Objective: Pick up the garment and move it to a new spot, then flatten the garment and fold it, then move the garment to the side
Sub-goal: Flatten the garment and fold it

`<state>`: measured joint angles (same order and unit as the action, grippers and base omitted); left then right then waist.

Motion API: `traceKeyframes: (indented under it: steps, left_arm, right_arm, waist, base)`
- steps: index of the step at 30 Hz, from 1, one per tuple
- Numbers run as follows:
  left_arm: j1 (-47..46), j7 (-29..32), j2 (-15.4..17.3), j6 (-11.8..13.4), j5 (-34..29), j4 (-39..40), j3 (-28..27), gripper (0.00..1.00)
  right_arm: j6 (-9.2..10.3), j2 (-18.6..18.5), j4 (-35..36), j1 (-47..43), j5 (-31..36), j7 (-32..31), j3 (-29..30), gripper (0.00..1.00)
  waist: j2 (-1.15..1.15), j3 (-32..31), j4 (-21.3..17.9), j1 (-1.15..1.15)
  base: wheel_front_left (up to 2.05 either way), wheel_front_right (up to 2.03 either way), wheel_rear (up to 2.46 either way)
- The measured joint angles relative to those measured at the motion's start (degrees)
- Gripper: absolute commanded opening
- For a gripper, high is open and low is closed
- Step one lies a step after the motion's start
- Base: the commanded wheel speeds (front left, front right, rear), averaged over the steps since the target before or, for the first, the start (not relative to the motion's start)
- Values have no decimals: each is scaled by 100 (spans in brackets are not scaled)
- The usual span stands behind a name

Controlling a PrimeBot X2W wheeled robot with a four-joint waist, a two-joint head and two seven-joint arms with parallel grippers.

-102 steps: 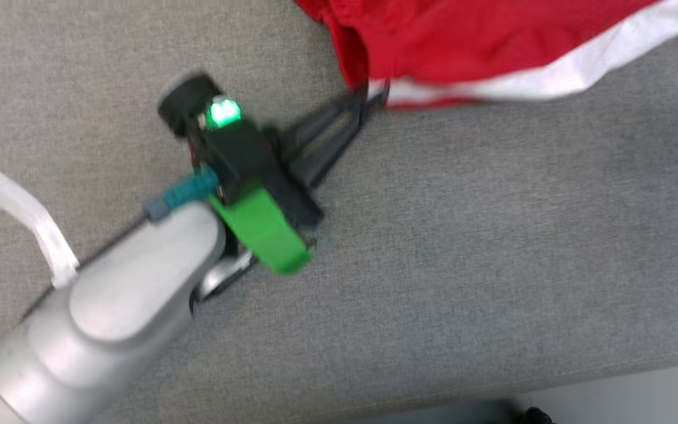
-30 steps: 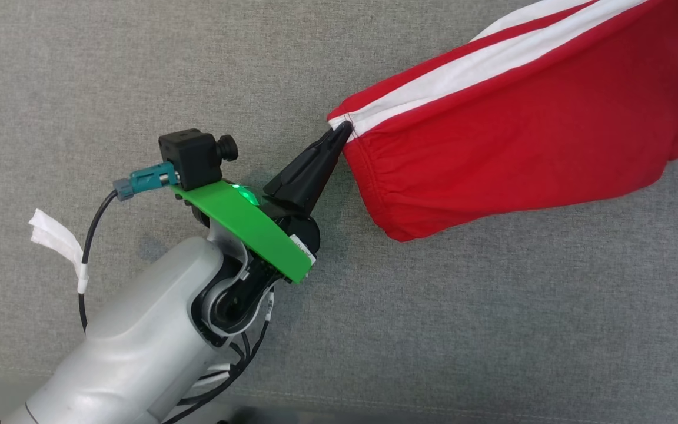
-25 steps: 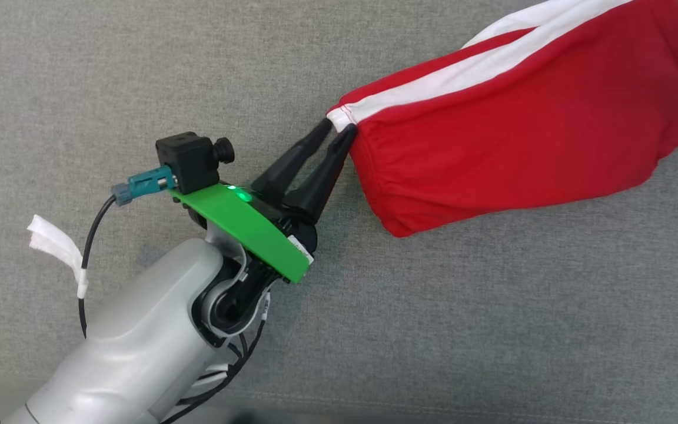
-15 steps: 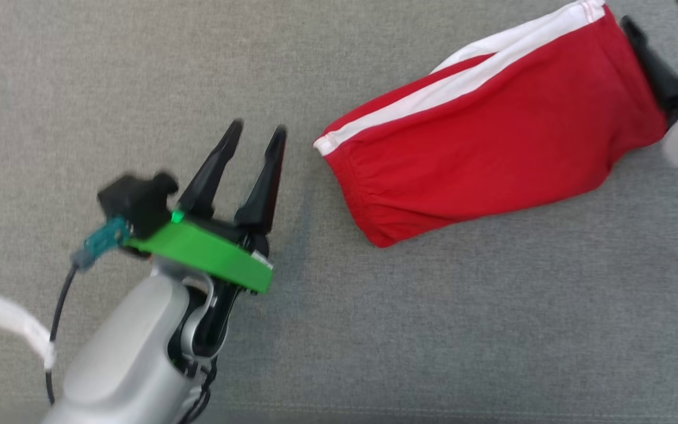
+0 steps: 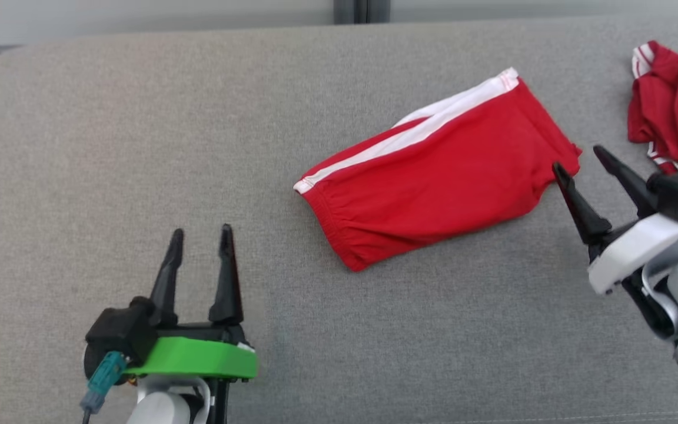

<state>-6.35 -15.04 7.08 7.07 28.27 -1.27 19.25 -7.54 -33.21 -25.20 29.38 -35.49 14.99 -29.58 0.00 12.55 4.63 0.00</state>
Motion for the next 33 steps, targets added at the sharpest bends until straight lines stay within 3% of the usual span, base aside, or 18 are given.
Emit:
traceKeyframes:
  steps: [3, 6, 10, 15, 23, 33]
  left_arm:
    - [213, 0, -202, -34, -162, 80, -332, 100]
    - [388, 0, -290, -43, -706, 132, -461, 100]
    - [545, 0, -342, -21, -1451, 219, -457, 100]
    - [600, 0, -397, 8, -1862, 287, -341, 100]
    - [586, 0, -412, 280, -2058, 404, 104, 100]
    - [363, 0, -413, 458, -1931, 439, 449, 100]
  right_arm:
    - [0, 190, 112, -420, 149, 0, 344, 100]
    - [1, 277, 138, -713, 314, 0, 521, 100]
    - [0, 332, 83, -765, 485, 0, 711, 100]
    - [0, 281, -403, -535, 491, 0, 882, 100]
    - [1, -181, -1322, 244, 361, -464, 1060, 100]
    - [1, -691, -1809, 1117, -113, -1633, 625, 100]
  waist:
    - [0, -205, -4, 0]
    - [0, -348, 33, 0]
    - [0, -390, 162, 0]
    - [0, -272, 377, 0]
    - [0, 84, 809, 0]
    - [0, 669, 1278, 0]
  base:
    - [0, 0, 0]
    - [0, 0, 0]
    - [0, 0, 0]
    - [0, 0, 0]
    - [0, 0, 0]
    - [0, 0, 0]
